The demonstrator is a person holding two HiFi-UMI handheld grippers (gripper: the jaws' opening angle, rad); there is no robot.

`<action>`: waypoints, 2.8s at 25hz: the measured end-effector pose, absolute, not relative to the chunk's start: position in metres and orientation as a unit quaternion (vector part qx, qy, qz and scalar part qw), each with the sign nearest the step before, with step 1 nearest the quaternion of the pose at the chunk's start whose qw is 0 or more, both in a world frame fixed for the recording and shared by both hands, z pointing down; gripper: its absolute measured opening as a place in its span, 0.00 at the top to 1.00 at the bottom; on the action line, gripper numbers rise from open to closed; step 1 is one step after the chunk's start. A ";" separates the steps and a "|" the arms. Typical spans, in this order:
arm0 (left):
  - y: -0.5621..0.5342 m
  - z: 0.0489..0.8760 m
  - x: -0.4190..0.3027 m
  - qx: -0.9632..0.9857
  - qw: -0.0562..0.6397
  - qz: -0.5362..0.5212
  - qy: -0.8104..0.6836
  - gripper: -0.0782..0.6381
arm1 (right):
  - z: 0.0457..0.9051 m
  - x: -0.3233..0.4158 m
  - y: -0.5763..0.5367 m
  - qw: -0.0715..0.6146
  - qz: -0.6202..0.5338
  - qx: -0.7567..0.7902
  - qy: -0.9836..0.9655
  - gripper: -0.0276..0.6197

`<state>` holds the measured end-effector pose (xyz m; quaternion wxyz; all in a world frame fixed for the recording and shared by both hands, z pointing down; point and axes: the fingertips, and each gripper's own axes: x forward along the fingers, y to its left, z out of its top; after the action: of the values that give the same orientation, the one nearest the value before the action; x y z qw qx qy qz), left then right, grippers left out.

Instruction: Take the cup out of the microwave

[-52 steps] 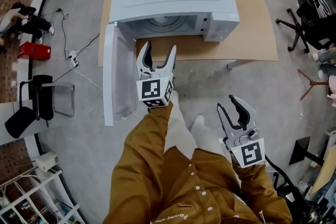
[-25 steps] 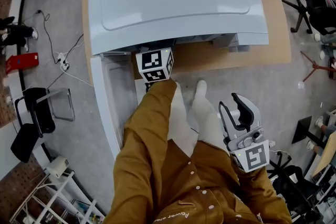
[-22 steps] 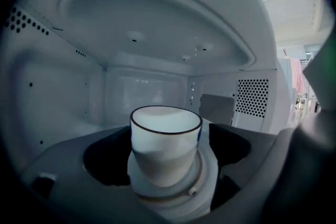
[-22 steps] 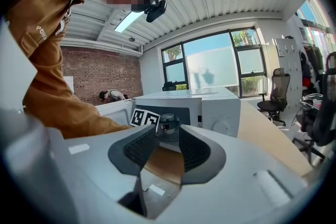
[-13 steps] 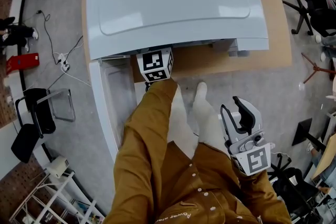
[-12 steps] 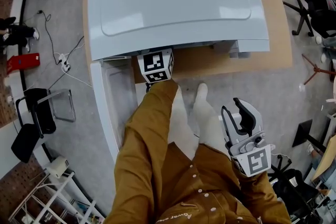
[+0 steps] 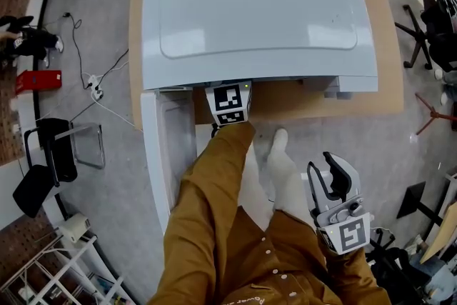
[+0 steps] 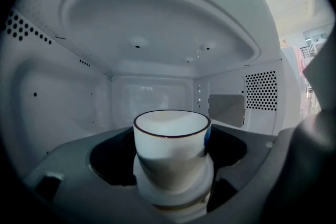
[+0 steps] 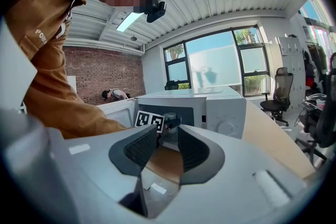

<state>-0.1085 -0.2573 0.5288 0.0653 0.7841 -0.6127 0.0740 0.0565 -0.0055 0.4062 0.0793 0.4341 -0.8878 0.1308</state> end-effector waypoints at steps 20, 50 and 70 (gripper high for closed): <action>-0.217 0.504 -0.111 0.780 0.015 0.072 -0.621 0.35 | 0.407 0.066 -0.025 0.088 0.118 0.431 -0.890 0.78; -0.075 0.402 -0.091 0.770 0.064 0.048 -0.633 0.35 | 0.353 0.064 -0.069 0.071 0.086 0.404 -0.908 0.95; -0.106 0.301 -0.087 0.779 0.018 0.008 -0.627 0.35 | 0.286 0.060 -0.088 0.027 0.036 0.412 -0.910 0.95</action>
<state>-0.0872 -0.1062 0.3013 0.0176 0.7792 -0.6265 0.0083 0.0599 -0.0877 0.2859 0.0270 0.4115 -0.9103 0.0359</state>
